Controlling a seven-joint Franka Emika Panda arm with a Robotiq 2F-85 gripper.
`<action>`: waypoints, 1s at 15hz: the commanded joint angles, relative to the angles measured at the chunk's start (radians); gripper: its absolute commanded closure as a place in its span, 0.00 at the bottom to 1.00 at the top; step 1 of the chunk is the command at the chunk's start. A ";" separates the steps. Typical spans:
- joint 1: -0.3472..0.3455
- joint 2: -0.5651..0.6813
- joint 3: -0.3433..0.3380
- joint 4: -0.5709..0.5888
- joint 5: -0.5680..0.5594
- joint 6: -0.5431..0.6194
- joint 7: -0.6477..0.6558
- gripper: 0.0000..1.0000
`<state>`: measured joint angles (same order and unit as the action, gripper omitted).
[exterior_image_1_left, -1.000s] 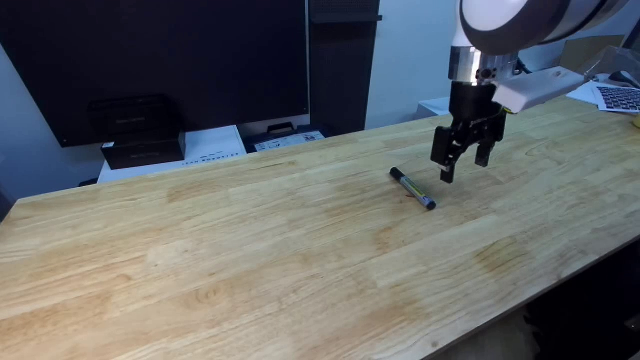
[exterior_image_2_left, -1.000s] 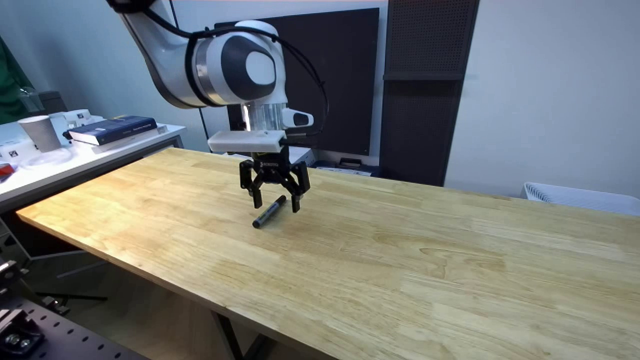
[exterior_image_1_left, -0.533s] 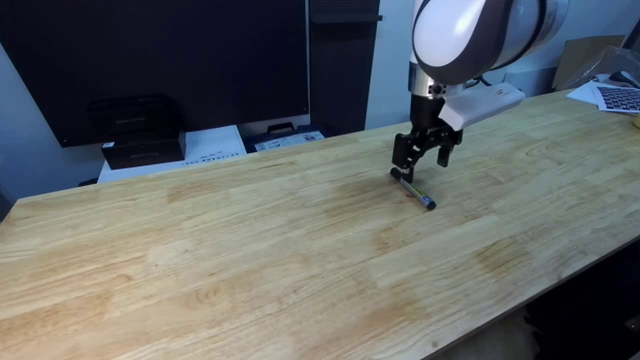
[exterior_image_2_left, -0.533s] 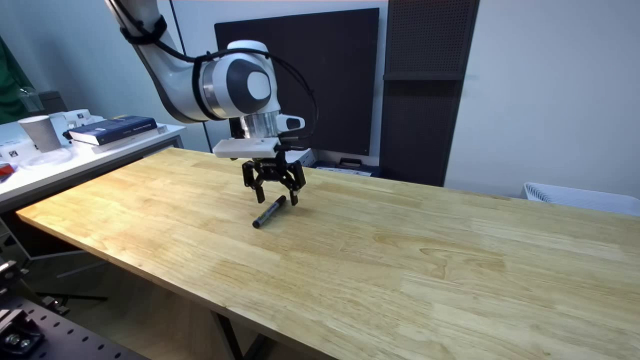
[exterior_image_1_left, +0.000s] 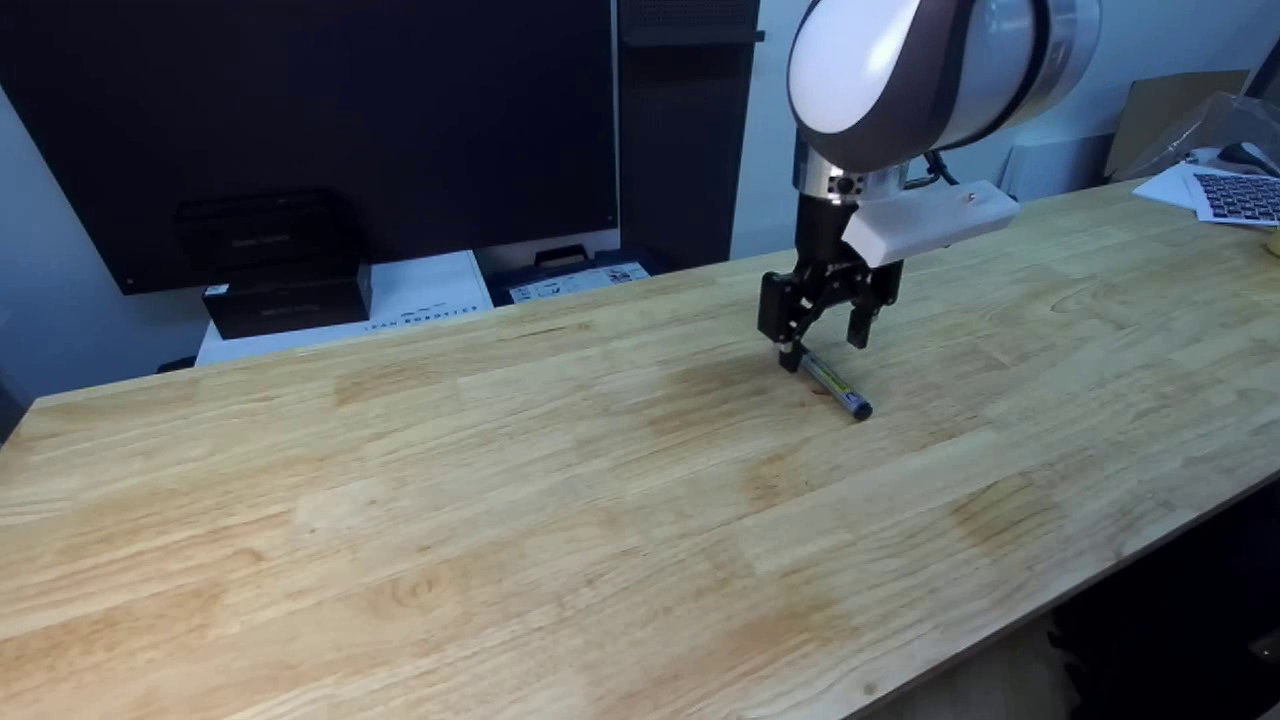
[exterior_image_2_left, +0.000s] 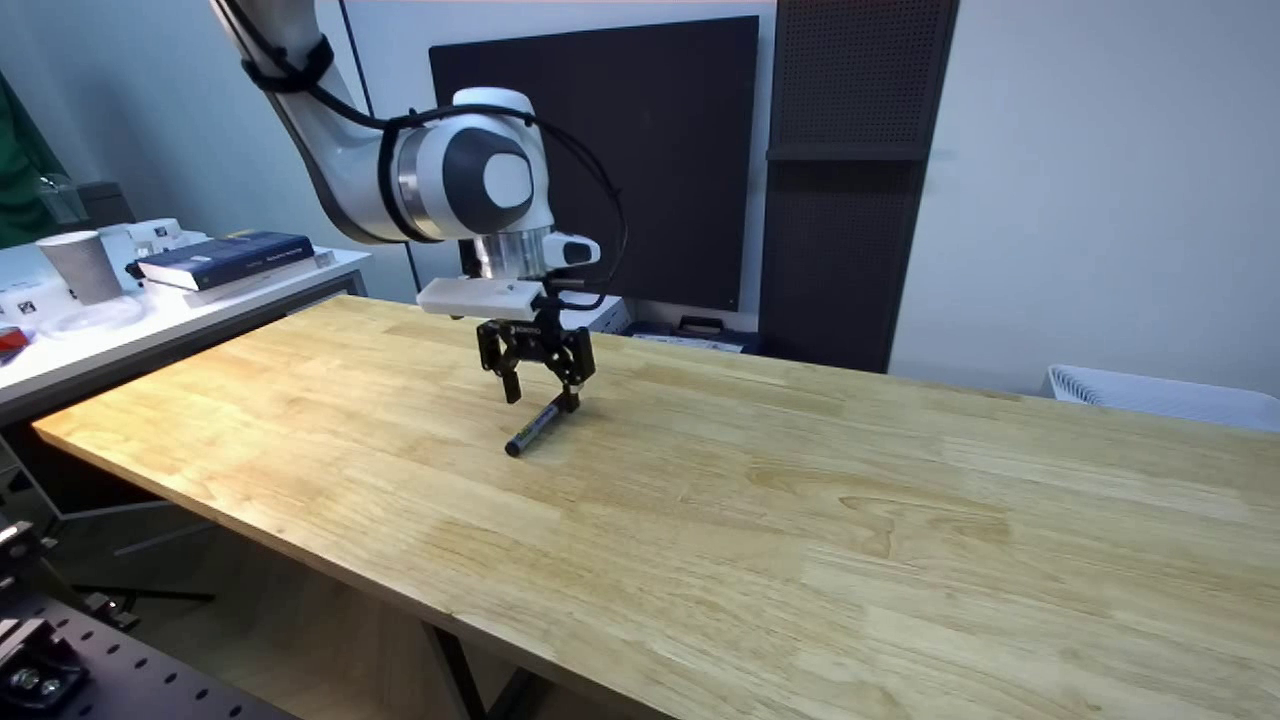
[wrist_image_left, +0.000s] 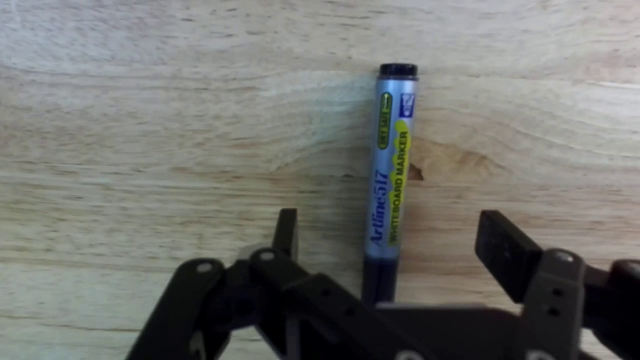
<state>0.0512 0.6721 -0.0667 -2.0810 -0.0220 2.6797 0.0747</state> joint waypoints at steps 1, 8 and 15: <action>-0.009 0.037 0.008 0.036 0.018 0.005 0.023 0.40; -0.011 0.042 0.011 0.036 0.035 0.020 0.020 0.88; -0.016 -0.057 -0.007 -0.005 0.096 -0.017 0.088 0.95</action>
<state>0.0444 0.6888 -0.0625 -2.0616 0.0516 2.6961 0.1014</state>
